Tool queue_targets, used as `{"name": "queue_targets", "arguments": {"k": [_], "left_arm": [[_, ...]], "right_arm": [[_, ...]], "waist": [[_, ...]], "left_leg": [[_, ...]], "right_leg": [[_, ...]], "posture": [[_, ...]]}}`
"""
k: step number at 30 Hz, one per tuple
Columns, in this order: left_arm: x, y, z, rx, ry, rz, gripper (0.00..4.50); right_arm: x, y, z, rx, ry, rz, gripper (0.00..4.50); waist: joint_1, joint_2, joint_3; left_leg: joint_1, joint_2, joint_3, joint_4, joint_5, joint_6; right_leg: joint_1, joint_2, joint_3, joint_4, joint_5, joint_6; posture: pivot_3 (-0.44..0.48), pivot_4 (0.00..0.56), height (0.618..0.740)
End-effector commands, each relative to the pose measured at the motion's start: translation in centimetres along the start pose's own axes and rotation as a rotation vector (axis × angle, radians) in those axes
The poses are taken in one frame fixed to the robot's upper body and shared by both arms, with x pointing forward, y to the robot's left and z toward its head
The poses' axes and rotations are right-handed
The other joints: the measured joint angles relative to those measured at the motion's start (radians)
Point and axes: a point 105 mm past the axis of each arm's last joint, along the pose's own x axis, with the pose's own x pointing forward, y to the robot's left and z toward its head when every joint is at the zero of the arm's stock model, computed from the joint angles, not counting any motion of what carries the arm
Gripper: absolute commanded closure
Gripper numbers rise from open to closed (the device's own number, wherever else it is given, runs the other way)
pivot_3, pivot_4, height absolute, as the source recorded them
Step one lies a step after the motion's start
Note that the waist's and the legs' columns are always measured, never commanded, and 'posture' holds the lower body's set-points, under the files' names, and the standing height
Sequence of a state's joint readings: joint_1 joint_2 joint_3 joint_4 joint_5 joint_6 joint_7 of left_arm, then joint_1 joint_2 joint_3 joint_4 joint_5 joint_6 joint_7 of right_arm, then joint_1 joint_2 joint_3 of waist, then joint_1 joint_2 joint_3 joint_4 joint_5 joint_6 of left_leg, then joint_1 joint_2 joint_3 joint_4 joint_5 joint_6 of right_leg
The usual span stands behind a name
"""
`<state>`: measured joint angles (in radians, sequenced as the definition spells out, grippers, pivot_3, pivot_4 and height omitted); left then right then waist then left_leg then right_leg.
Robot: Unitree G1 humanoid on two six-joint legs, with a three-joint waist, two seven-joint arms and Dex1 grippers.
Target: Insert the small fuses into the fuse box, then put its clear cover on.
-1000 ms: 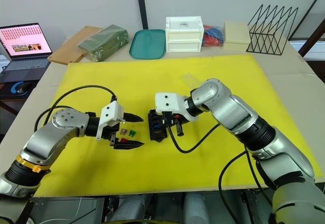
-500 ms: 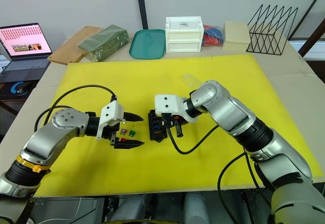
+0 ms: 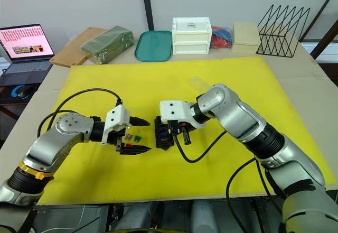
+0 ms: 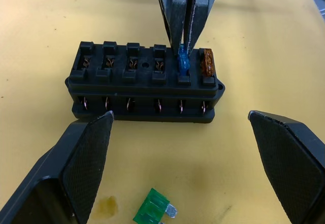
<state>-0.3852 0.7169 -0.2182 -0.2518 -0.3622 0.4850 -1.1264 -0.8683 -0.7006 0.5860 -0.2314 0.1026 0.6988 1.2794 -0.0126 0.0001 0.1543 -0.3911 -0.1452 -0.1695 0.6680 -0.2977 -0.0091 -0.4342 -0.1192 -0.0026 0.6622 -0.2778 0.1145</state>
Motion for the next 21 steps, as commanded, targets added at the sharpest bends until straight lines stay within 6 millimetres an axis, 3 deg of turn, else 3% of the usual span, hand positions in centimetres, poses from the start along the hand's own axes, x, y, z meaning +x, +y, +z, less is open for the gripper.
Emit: {"name": "queue_targets", "arguments": {"k": [1,9,17,21], "left_arm": [[-0.1,0.1,0.5,0.029,-0.016,0.009,0.03],[-0.1,0.0,0.5,0.029,-0.016,0.014,0.03],[-0.1,0.1,0.4,0.027,-0.014,0.02,0.03],[-0.2,0.1,0.3,0.023,-0.013,0.025,0.0]], "right_arm": [[0.4,-0.1,-0.3,-0.024,0.036,-0.013,4.5],[1.2,0.1,-1.5,-0.035,0.085,-0.01,4.5],[0.8,-0.1,-0.8,-0.038,0.059,-0.022,4.5],[0.2,-0.1,0.5,-0.022,0.014,-0.024,3.5]], "waist": [[0.0,0.0,0.0],[-0.001,0.0,0.0],[-0.001,0.0,-0.001],[0.0,0.0,-0.001]], "left_leg": [[0.0,0.0,0.0,0.0,0.0,0.0],[0.001,0.0,0.0,0.0,0.0,0.0],[0.001,0.0,0.0,0.0,0.0,0.0],[0.001,0.0,0.0,0.0,0.0,0.0]], "right_leg": [[0.0,0.0,0.0,0.0,0.0,0.0],[0.0,0.0,0.0,0.0,0.0,0.0],[0.001,0.0,0.0,0.0,0.0,0.0],[0.001,0.0,0.0,0.0,0.0,0.0]], "posture": [[0.0,0.15,0.74],[0.0,0.15,0.74],[0.0,0.15,0.74],[0.0,0.15,0.74]]}}
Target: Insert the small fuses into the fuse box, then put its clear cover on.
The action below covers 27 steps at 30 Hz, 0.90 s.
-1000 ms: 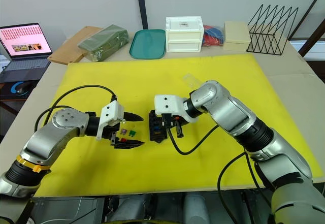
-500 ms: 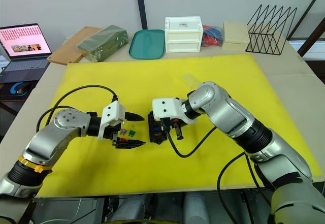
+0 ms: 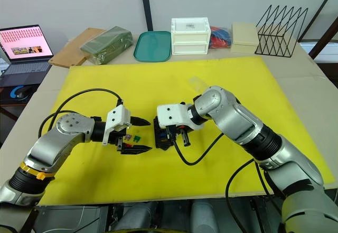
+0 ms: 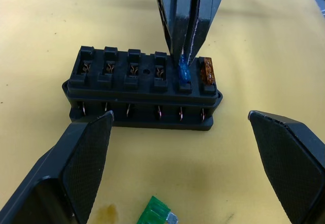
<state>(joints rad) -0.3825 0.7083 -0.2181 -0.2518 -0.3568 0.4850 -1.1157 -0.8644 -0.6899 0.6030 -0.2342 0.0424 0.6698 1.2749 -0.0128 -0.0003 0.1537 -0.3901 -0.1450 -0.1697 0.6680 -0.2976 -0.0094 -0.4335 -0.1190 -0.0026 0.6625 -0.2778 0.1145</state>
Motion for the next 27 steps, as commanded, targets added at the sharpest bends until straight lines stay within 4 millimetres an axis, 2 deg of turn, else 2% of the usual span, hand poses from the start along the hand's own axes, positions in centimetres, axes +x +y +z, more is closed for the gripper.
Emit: {"name": "queue_targets", "arguments": {"k": [1,8,14,15,19,27], "left_arm": [[-0.3,0.1,0.3,0.024,-0.009,0.016,0.0],[-0.4,0.2,0.2,0.023,-0.007,0.017,0.0],[-0.5,0.5,0.2,0.027,-0.006,0.024,0.0],[-0.5,0.5,0.2,0.028,-0.006,0.025,0.0],[-0.6,0.6,0.2,0.03,-0.005,0.03,0.0],[-0.8,0.6,0.2,0.03,-0.002,0.033,0.0]], "right_arm": [[-0.5,-0.2,1.1,0.028,-0.035,-0.012,3.5],[-2.0,-0.6,2.6,0.046,-0.094,-0.038,3.5],[-3.0,0.0,3.5,0.044,-0.152,-0.012,3.5],[-3.0,0.1,3.6,0.039,-0.163,-0.008,3.5],[-2.1,0.1,3.0,0.043,-0.173,-0.017,4.4],[-0.7,0.2,1.4,0.051,-0.156,-0.007,4.46]], "waist": [[0.0,0.0,0.0],[0.001,0.0,0.0],[0.001,0.0,0.0],[0.001,0.0,0.0],[0.0,0.0,0.0],[0.0,0.0,0.0]], "left_leg": [[0.0,0.0,0.0,0.0,0.0,0.0],[0.0,0.0,0.0,0.0,0.0,0.0],[0.0,0.0,0.0,0.0,0.0,0.0],[0.0,0.0,0.0,0.0,0.0,0.0],[0.0,0.0,0.0,0.0,0.0,0.0],[0.0,0.0,0.0,0.0,0.0,0.0]], "right_leg": [[0.0,0.0,0.0,0.0,0.0,0.0],[0.0,0.0,0.0,0.0,0.0,0.0],[0.0,0.0,0.0,0.0,0.0,0.0],[0.0,0.0,0.0,0.0,0.0,0.0],[0.0,0.0,0.0,0.0,0.0,0.0],[0.0,0.0,0.0,0.0,0.0,0.0]], "posture": [[0.0,0.15,0.74],[0.0,0.15,0.74],[0.0,0.15,0.74],[0.0,0.15,0.74],[0.0,0.15,0.74],[0.0,0.15,0.74]]}}
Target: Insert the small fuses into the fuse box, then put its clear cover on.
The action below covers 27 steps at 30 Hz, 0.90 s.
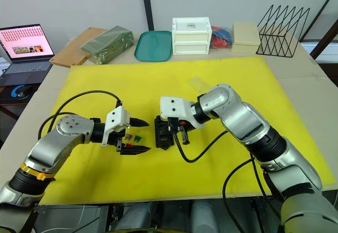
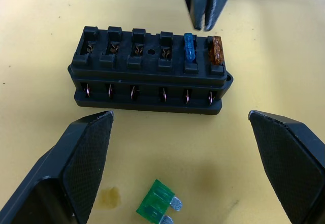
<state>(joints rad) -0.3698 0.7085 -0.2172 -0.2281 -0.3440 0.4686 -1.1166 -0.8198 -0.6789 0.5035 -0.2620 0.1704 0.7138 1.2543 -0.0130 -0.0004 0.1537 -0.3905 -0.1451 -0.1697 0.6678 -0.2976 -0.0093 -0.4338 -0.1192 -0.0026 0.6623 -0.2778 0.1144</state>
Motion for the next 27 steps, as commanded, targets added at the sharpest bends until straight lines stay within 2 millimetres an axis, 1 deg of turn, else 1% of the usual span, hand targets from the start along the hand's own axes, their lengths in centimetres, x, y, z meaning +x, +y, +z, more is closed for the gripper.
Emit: {"name": "queue_targets", "arguments": {"k": [1,2,6,11,15,17,19,21,25,27], "left_arm": [[-0.7,0.4,0.9,0.043,-0.014,0.022,0.0],[-0.7,0.4,0.9,0.043,-0.014,0.023,0.0],[-0.6,0.3,0.9,0.046,-0.013,0.022,0.0],[-0.6,0.2,0.9,0.049,-0.01,0.021,0.0],[-0.7,0.3,0.9,0.047,-0.01,0.024,0.0],[-0.8,0.3,0.9,0.045,-0.01,0.026,0.0],[-0.9,0.3,1.2,0.033,-0.026,0.026,0.0],[-1.2,0.4,1.7,0.017,-0.048,0.025,0.0],[-2.5,0.4,2.3,-0.013,-0.061,0.028,0.0],[-3.4,0.4,2.4,-0.017,-0.057,0.044,0.0]], "right_arm": [[0.2,-0.1,0.3,-0.032,-0.013,-0.006,4.46],[0.3,-0.1,0.1,-0.029,-0.009,-0.009,4.46],[1.1,-0.1,-1.7,-0.011,0.044,-0.012,4.46],[1.5,0.1,-3.4,-0.006,0.107,-0.009,4.46],[1.4,0.3,-3.6,-0.017,0.118,-0.007,4.46],[1.2,0.3,-2.9,-0.018,0.084,-0.009,4.46],[0.6,0.3,-1.0,-0.018,-0.004,-0.008,4.46],[0.1,0.2,0.2,-0.019,-0.058,-0.019,4.46],[-1.5,-0.5,2.8,0.001,-0.196,-0.075,4.46],[-2.4,-0.6,3.5,0.001,-0.235,-0.1,4.46]], "waist": [[0.0,0.0,0.0],[0.0,0.0,0.0],[0.0,0.0,0.0],[0.001,0.0,0.0],[0.001,0.0,0.0],[0.001,0.0,0.0],[0.002,0.0,0.0],[0.002,0.0,0.0],[-0.001,0.0,0.0],[-0.001,0.0,0.0]], "left_leg": [[0.0,0.0,0.0,0.0,0.0,0.0],[0.0,0.0,0.0,0.0,0.0,0.0],[0.0,0.0,0.0,0.0,0.0,0.0],[0.0,0.0,0.0,0.0,0.0,0.0],[0.001,0.0,0.0,0.0,0.0,0.0],[0.001,0.0,0.0,0.0,0.0,0.0],[0.001,0.0,0.0,0.0,0.0,0.0],[0.001,0.0,0.0,0.0,0.0,0.0],[0.001,0.0,0.0,0.0,0.0,0.0],[0.001,0.0,0.0,-0.001,0.0,0.0]], "right_leg": [[0.0,0.0,0.0,0.0,0.0,0.0],[0.0,0.0,0.0,0.0,0.0,0.0],[0.0,0.0,0.0,0.0,0.0,0.0],[0.0,0.0,0.0,0.0,0.0,0.0],[0.001,0.0,0.0,0.0,0.0,0.0],[0.002,0.0,0.0,0.0,0.0,0.0],[0.002,0.0,0.0,0.0,0.0,0.0],[0.002,0.0,0.0,0.0,0.0,0.0],[0.001,0.0,0.0,0.0,0.0,0.0],[0.0,0.0,0.0,0.0,0.0,0.0]], "posture": [[0.0,0.15,0.74],[0.0,0.15,0.74],[0.0,0.15,0.74],[0.0,0.15,0.74],[0.0,0.15,0.74],[0.0,0.15,0.74],[0.0,0.15,0.74],[0.0,0.15,0.74],[0.0,0.15,0.74],[0.0,0.15,0.74]]}}
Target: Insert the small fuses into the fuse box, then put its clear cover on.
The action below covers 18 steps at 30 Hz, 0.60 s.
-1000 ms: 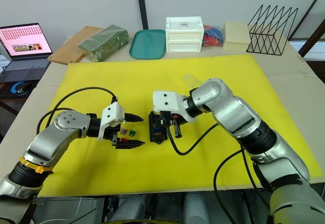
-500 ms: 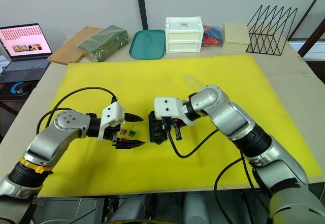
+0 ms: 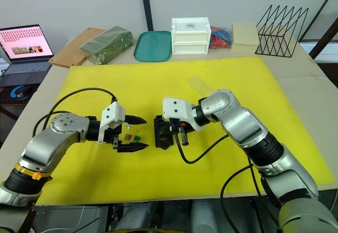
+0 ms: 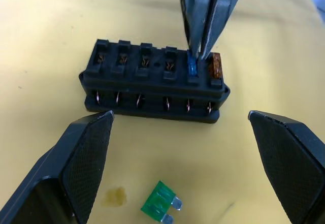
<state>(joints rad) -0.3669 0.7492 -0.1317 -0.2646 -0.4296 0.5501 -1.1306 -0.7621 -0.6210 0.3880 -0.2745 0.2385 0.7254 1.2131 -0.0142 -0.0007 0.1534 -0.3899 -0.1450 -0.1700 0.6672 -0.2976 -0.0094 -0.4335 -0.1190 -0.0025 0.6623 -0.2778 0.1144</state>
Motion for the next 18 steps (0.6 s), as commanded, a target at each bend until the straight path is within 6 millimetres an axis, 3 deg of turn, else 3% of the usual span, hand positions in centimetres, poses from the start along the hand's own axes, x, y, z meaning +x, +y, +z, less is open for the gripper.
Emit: {"name": "queue_targets", "arguments": {"k": [1,4,7,14,18], "left_arm": [[-2.0,0.0,1.4,0.023,-0.022,0.03,0.0],[-3.7,-0.1,1.2,0.0,0.002,0.059,0.0],[-6.6,0.1,0.5,-0.063,0.033,0.133,0.0],[-13.2,0.7,-2.4,-0.173,0.139,0.338,0.0],[-15.4,0.7,-3.8,-0.215,0.179,0.396,0.0]], "right_arm": [[-2.1,-0.2,2.7,-0.053,-0.093,-0.056,4.46],[-3.4,-0.2,2.3,-0.051,-0.077,-0.089,4.46],[-6.2,-0.2,0.7,-0.005,-0.026,-0.143,3.86],[-12.2,0.0,-4.0,0.108,0.138,-0.316,1.53],[-14.0,0.3,-5.1,0.136,0.178,-0.374,0.2]], "waist": [[0.001,0.0,0.0],[0.002,0.0,0.0],[0.004,0.0,0.0],[0.004,0.001,0.001],[0.003,0.001,0.001]], "left_leg": [[0.0,0.0,0.0,0.0,0.0,0.0],[0.0,0.0,0.0,0.0,0.0,0.0],[0.0,0.0,0.0,0.0,0.0,0.0],[0.0,0.0,0.0,-0.001,0.0,0.0],[0.0,0.001,0.001,-0.001,0.0,0.0]], "right_leg": [[0.0,0.0,0.0,0.0,0.0,0.0],[0.0,0.0,0.0,0.0,0.0,0.0],[0.0,0.0,0.0,-0.001,0.0,0.0],[0.0,0.0,0.0,-0.002,0.0,0.0],[0.0,0.0,0.0,-0.002,0.0,0.0]], "posture": [[0.0,0.15,0.74],[0.0,0.15,0.74],[0.0,0.15,0.74],[0.0,0.15,0.74],[0.0,0.15,0.74]]}}
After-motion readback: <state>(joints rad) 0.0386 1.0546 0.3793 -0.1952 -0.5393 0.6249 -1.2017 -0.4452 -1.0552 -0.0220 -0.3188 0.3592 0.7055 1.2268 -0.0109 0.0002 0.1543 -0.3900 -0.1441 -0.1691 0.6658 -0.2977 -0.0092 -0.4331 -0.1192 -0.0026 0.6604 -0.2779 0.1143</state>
